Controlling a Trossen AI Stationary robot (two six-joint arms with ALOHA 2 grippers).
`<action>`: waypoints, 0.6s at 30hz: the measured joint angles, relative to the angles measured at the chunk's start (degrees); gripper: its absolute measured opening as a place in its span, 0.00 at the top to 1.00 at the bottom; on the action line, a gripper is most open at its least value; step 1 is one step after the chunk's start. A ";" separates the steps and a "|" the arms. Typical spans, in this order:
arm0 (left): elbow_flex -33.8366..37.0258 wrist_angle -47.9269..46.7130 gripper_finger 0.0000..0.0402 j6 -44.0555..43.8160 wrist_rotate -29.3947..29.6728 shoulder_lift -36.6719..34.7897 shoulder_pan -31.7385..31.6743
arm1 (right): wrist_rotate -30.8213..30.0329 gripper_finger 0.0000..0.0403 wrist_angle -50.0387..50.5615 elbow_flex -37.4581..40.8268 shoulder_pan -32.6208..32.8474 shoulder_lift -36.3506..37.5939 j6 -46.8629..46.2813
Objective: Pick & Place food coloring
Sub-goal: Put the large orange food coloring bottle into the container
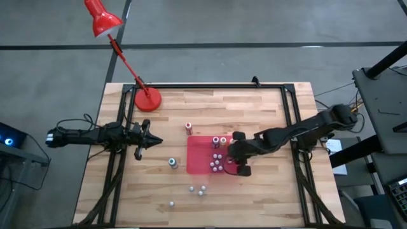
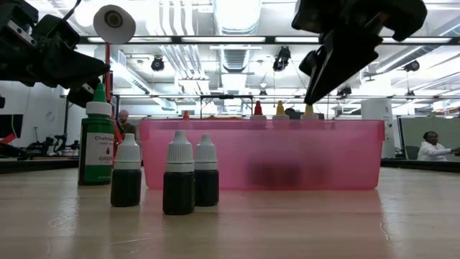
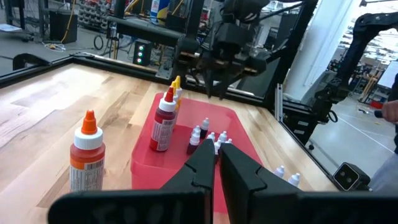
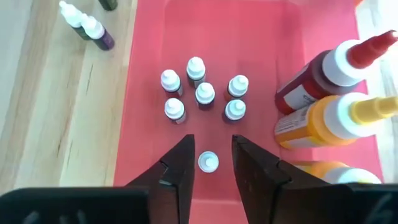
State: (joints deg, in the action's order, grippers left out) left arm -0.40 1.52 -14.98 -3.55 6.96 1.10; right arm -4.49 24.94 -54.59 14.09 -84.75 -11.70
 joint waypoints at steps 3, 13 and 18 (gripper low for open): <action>-0.02 0.00 1.00 0.00 0.00 0.00 0.02 | 0.00 0.78 -0.01 0.80 -0.20 1.44 0.15; -0.01 -0.02 1.00 -0.01 0.00 0.00 0.00 | -0.02 0.87 -0.97 5.31 -4.59 6.38 2.42; -0.02 -0.02 1.00 -0.02 0.00 0.00 0.02 | 0.10 0.94 -4.57 9.33 -7.48 10.49 5.55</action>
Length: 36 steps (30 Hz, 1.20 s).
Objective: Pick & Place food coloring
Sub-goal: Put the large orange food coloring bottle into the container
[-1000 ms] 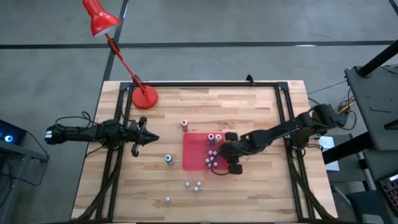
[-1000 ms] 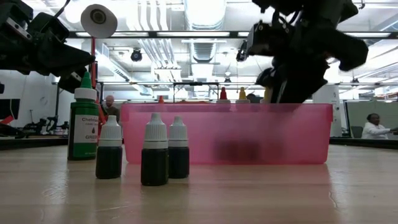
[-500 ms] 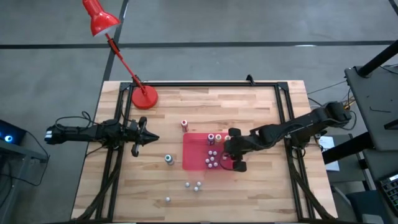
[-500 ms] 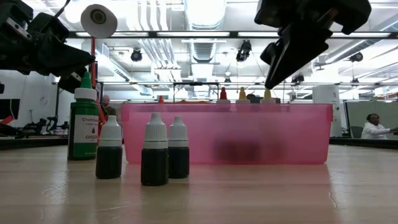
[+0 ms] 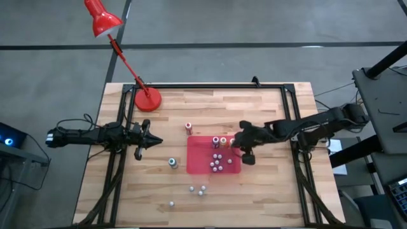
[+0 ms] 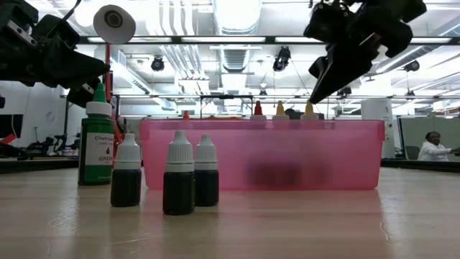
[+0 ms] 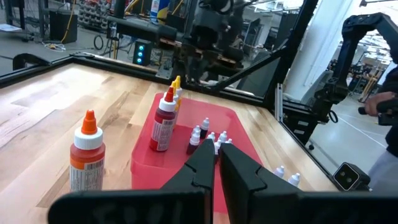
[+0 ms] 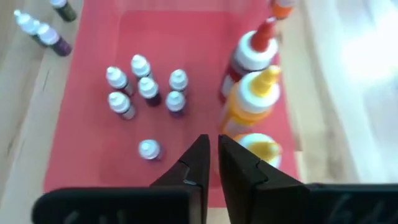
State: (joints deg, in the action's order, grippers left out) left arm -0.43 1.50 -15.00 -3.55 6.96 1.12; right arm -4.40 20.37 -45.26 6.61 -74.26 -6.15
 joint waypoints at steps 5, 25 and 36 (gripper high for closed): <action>0.02 0.00 1.00 0.00 0.00 0.00 -0.02 | 0.09 0.98 -1.60 3.75 -2.42 4.38 2.86; 0.02 0.00 1.00 0.00 0.00 0.00 -0.02 | -0.08 0.98 -23.49 25.53 -5.92 23.11 5.83; 0.02 0.00 1.00 0.00 0.00 0.00 -0.01 | -0.12 0.98 -25.74 32.68 -5.90 33.22 4.54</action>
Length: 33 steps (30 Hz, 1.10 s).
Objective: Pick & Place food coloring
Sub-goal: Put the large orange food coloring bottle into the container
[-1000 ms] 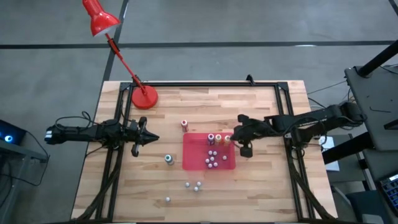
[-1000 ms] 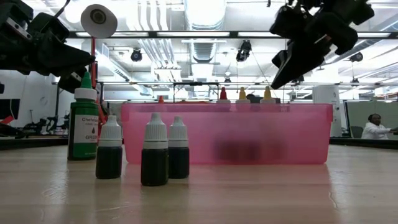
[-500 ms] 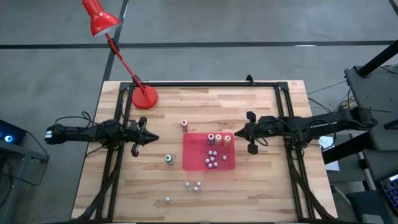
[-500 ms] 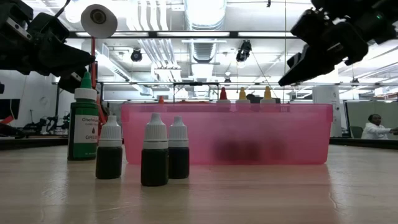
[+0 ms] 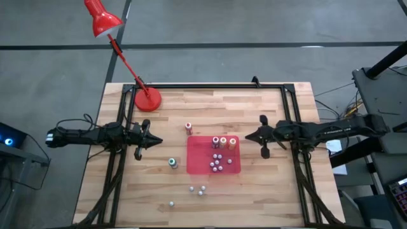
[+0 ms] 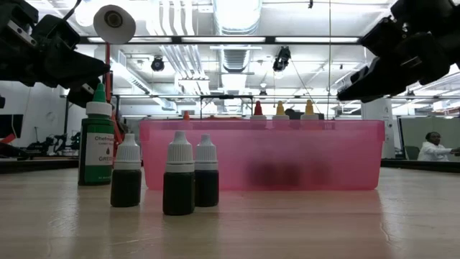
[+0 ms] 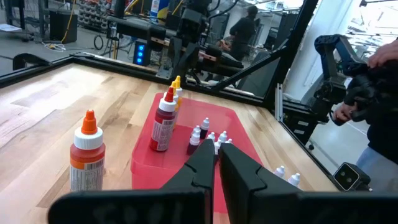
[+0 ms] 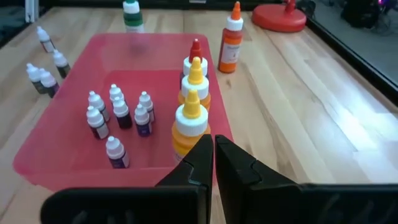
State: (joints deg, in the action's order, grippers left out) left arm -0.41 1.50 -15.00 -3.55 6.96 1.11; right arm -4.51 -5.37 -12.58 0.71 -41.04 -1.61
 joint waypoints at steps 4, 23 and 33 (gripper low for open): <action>-0.02 0.00 1.00 0.02 0.00 0.00 0.01 | 0.00 0.98 0.02 1.69 0.02 3.59 0.12; -0.02 -0.02 1.00 0.02 0.00 0.00 -0.01 | 0.00 0.98 -1.47 8.94 0.02 16.59 0.09; 0.00 -0.01 1.00 0.01 0.00 0.00 0.00 | -0.01 0.98 -6.05 11.21 0.02 17.72 -1.57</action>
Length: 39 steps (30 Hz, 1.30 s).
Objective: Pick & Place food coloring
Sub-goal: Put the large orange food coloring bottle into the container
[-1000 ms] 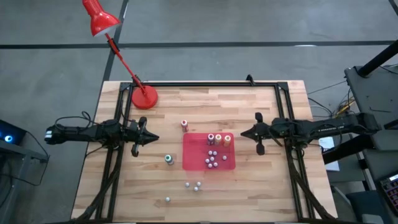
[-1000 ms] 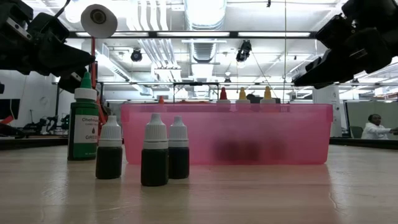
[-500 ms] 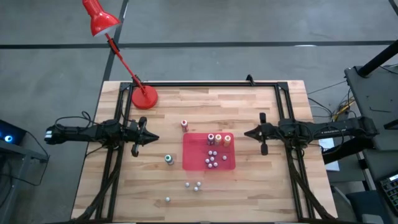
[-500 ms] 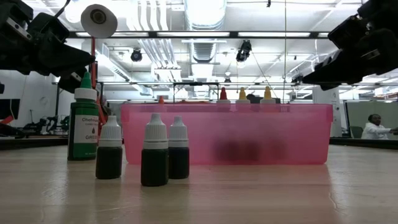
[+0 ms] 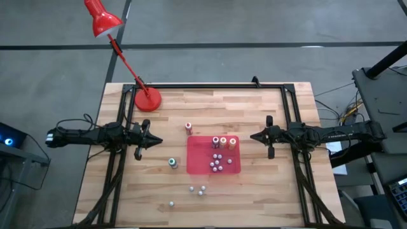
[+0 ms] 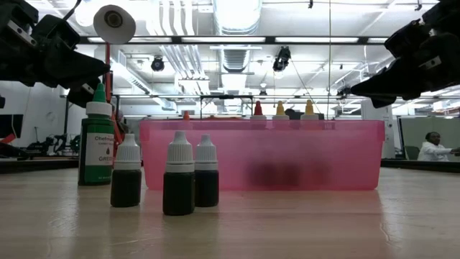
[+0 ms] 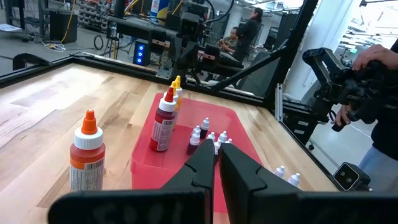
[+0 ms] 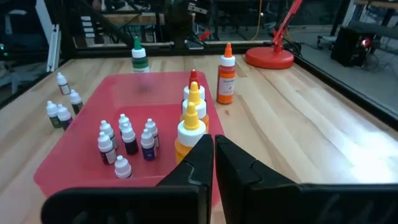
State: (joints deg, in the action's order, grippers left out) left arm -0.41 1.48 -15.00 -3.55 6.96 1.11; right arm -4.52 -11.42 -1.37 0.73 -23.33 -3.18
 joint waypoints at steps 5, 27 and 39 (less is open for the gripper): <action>0.00 -0.01 1.00 0.01 0.00 0.00 0.01 | 0.00 0.98 -0.09 0.00 0.00 0.10 1.21; 0.01 -0.01 1.00 0.00 0.00 0.00 0.01 | -0.02 0.98 -0.90 0.84 -0.04 4.56 0.35; 0.00 -0.01 1.00 -0.01 0.00 0.00 0.01 | -0.04 0.98 5.84 0.81 -0.04 10.56 3.64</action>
State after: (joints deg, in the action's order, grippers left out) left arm -0.41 1.48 -15.00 -3.55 6.96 1.12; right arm -4.56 -5.58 -0.56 0.69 -12.76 0.46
